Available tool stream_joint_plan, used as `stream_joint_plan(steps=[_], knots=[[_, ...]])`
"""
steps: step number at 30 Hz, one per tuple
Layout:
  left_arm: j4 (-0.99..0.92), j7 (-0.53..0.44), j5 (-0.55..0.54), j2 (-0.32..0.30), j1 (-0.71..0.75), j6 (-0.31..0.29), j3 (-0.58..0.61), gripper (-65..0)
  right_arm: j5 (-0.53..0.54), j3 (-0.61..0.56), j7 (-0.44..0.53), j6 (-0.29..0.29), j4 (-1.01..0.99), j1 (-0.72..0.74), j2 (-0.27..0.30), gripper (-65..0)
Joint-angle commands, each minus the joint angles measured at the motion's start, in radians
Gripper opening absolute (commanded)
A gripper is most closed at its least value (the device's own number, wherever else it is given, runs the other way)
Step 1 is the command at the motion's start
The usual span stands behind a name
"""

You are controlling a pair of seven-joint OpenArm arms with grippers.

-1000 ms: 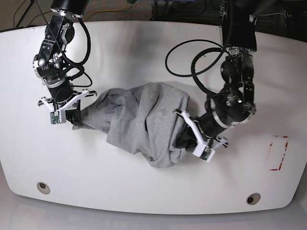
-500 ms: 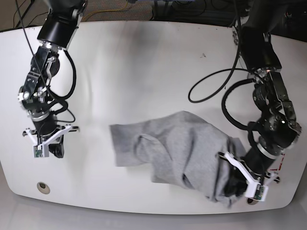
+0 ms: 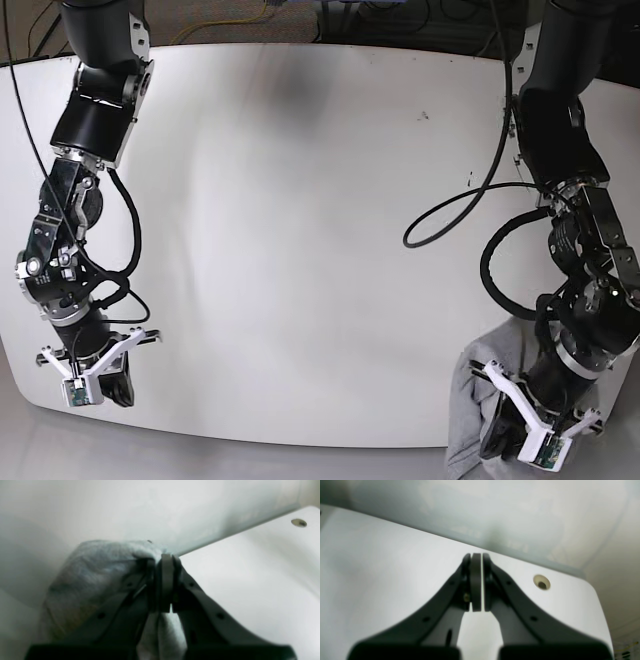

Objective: Layout the t-shirt on the table in an organized manner, then fold the t-shirt properly
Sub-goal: 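Lift the shirt with the left gripper and shake it out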

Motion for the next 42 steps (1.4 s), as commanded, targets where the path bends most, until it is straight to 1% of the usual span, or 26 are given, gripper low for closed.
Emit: stream_joint_plan(steps=[1, 6, 10, 13, 17, 24, 27, 31, 37, 42], knots=[[0.02, -0.03, -0.02, -0.003, -0.066, -0.012, -0.001, -64.9, -0.003, -0.002, 0.017, -0.006, 0.012, 0.021, 0.014, -64.8], [0.022, -0.022, -0.022, -0.002, -0.115, -0.037, 0.003, -64.9, -0.003, -0.004, 0.017, -0.006, 0.012, 0.012, 0.012, -64.8], [0.023, -0.013, -0.022, 0.023, -0.168, -0.052, 0.033, -64.9, -0.001, 0.001, 0.019, -0.006, 0.012, -0.007, 0.006, -64.8], [0.039, 0.012, -0.022, 0.038, -0.227, -0.052, 0.036, -64.9, -0.003, 0.002, 0.02, -0.006, 0.012, -0.021, 0.0, -64.8], [0.04, 0.036, -0.022, 0.043, -0.315, -0.052, 0.037, -64.9, -0.003, 0.002, 0.02, -0.006, 0.012, -0.027, 0.0, -64.8], [0.026, 0.047, -0.011, 0.101, -0.482, -0.052, 0.054, -64.9, 0.0, 0.004, 0.02, -0.006, 0.012, -0.05, 0.006, -64.8], [-0.011, 0.069, -0.011, 0.11, -0.553, -0.052, 0.068, -64.9, 0.0, 0.004, 0.022, -0.006, 0.012, -0.059, 0.008, -64.8], [-0.047, 0.075, -0.017, 0.11, -0.608, -0.052, 0.068, -64.9, 0.003, 0.004, 0.022, -0.006, 0.014, -0.067, 0.008, -64.8], [-0.095, 0.073, -0.017, 0.11, -0.605, -0.052, 0.069, -64.9, 0.003, 0.019, 0.022, -0.006, 0.015, -0.085, 0.005, -64.8], [-0.083, 0.073, -0.02, 0.106, -0.467, -0.052, 0.071, -65.0, 0.005, 0.048, 0.022, -0.006, 0.014, -0.102, 0.0, -64.8]])
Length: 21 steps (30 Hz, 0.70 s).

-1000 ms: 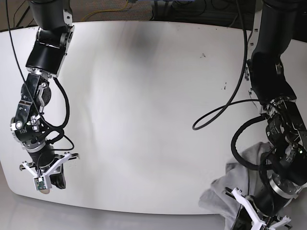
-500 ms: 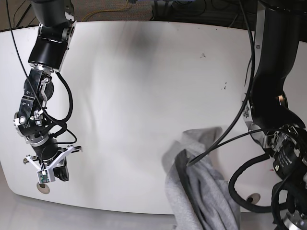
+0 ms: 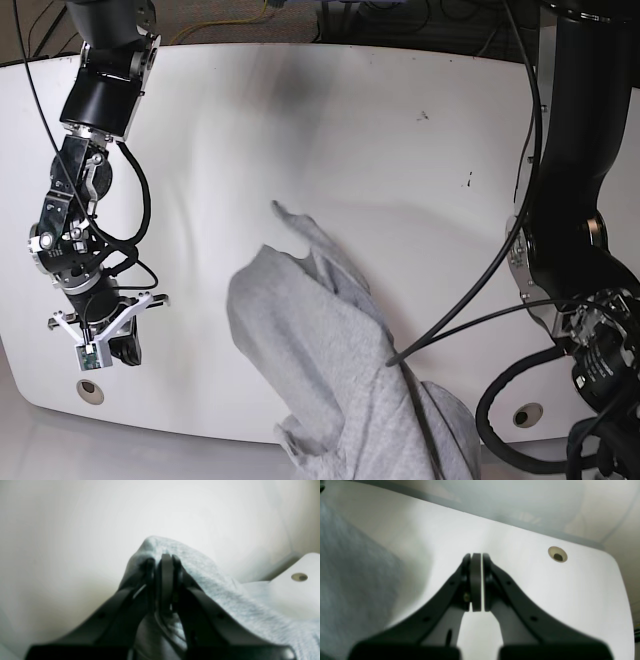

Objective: Layout the t-shirt on the table in an organized manner, then fold the t-shirt properly
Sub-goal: 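Lift the shirt with the left gripper and shake it out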

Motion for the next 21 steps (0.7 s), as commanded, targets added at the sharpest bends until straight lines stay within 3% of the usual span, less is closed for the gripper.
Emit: stream_joint_plan(steps=[1, 9, 17, 19, 21], knots=[[0.035, -0.019, -0.005, -0.001, 0.071, 0.003, 0.003, -64.9, 0.004, 0.016, 0.025, -0.005, 0.014, 0.02, 0.018, -64.8], [0.122, -0.032, 0.0, -0.06, 0.392, 0.003, 0.002, -64.6, 0.004, 0.017, 0.026, -0.005, 0.015, -0.015, 0.005, -64.8], [0.122, -0.125, 0.0, -0.066, 0.684, 0.003, -0.002, -64.0, 0.004, 0.017, 0.066, -0.004, 0.015, -0.067, 0.005, -64.8], [0.122, -0.132, 0.0, -0.072, 0.733, 0.003, -0.003, -60.7, 0.004, 0.017, 0.072, -0.004, 0.015, -0.081, 0.005, -64.8], [0.122, -0.135, 0.0, -0.087, 0.774, 0.003, -0.003, -52.9, 0.004, 0.017, 0.072, -0.004, 0.017, -0.095, 0.004, -64.8]])
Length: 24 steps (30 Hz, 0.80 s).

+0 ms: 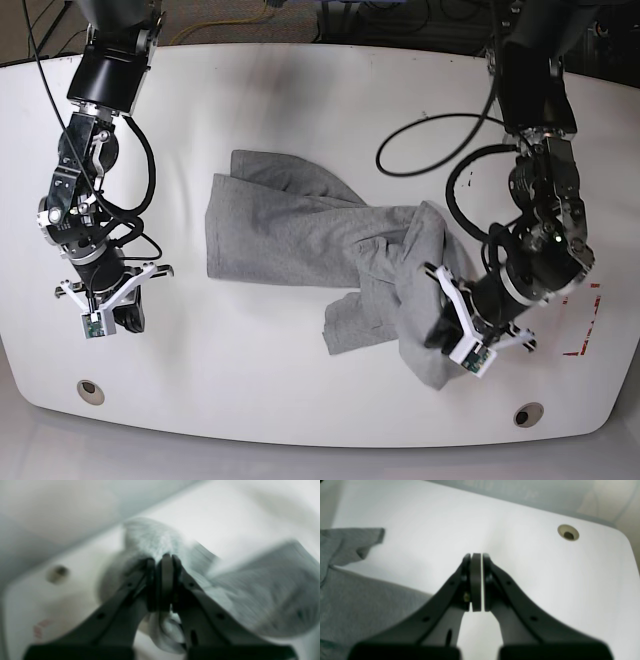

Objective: Layout the t-shirt on the table in an organized manner, then fold the t-shirt properly
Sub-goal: 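Lift the shirt with the left gripper and shake it out, then lay the shirt down, open the left gripper, reposition both grippers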

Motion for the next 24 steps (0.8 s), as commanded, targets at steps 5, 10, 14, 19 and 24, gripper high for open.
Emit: stream_joint_plan(steps=[5, 10, 14, 19, 24], knots=[[0.021, -0.051, -0.016, -0.024, 0.048, 0.011, -0.026, -32.5, 0.008, 0.005, 0.033, -0.003, 0.019, -0.004, 0.012, -64.8], [0.019, -0.051, -0.015, -0.026, 0.103, 0.012, -0.094, -18.9, 0.008, 0.005, 0.033, -0.003, 0.03, -0.029, -0.019, -64.8], [0.021, -0.047, -0.015, -0.038, 0.142, 0.012, -0.129, -20.0, 0.008, 0.005, 0.033, -0.005, 0.052, -0.061, -0.047, -64.8], [0.024, -0.045, -0.021, -0.102, 0.197, 0.011, -0.158, -19.9, 0.0, 0.002, 0.029, -0.011, 0.058, -0.084, -0.099, -58.8], [0.026, -0.045, -0.022, -0.122, 0.232, 0.004, -0.223, -19.7, -0.001, 0.003, 0.029, -0.014, 0.05, -0.108, -0.148, -35.7]])
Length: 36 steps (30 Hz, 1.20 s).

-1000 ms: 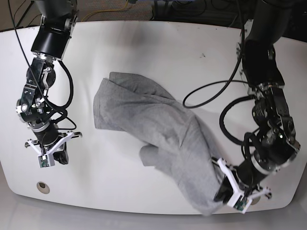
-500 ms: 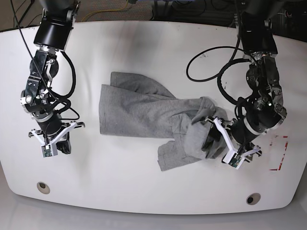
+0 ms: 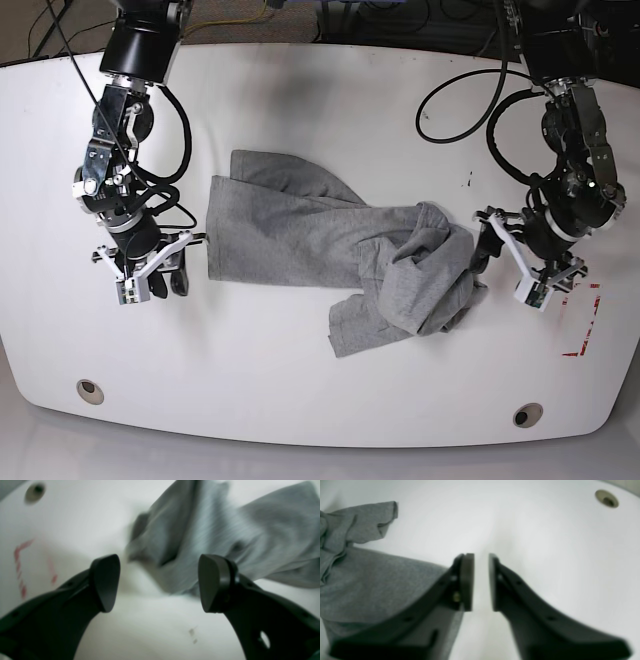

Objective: Layout the t-shirt on the table in an organized manner, then fold the t-shirt properly
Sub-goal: 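Lay the shirt down, open the left gripper, reposition both grippers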

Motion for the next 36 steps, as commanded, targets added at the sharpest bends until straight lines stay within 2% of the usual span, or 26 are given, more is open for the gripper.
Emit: stream_joint_plan(steps=[1, 2, 5, 8, 21, 36], knots=[[0.021, -0.024, -0.016, -0.027, -0.001, -0.004, -0.029, -19.7, 0.014, 0.003, 0.025, 0.001, 0.016, 0.002, -0.015, -31.5], [0.021, -0.024, -0.016, -0.041, 0.008, -0.004, -0.044, -19.7, 0.014, 0.003, 0.025, 0.001, 0.016, -0.006, -0.025, -25.5], [0.021, -0.025, -0.016, -0.062, 0.019, -0.004, -0.077, -19.7, 0.014, 0.0, 0.025, 0.001, 0.0, -0.02, -0.048, -13.0], [0.021, -0.025, -0.016, -0.067, 0.021, -0.004, -0.109, -20.0, 0.014, -0.001, 0.025, 0.001, -0.03, -0.02, -0.061, -6.3], [-0.027, -0.03, -0.008, -0.067, 0.018, -0.004, -0.267, -20.0, 0.021, -0.001, 0.069, 0.009, -0.28, 0.035, -0.054, -7.5], [-0.027, -0.028, -0.01, -0.067, 0.045, -0.004, -0.273, -20.3, 0.018, -0.003, 0.158, 0.011, -0.551, 0.149, -0.058, -7.5]])
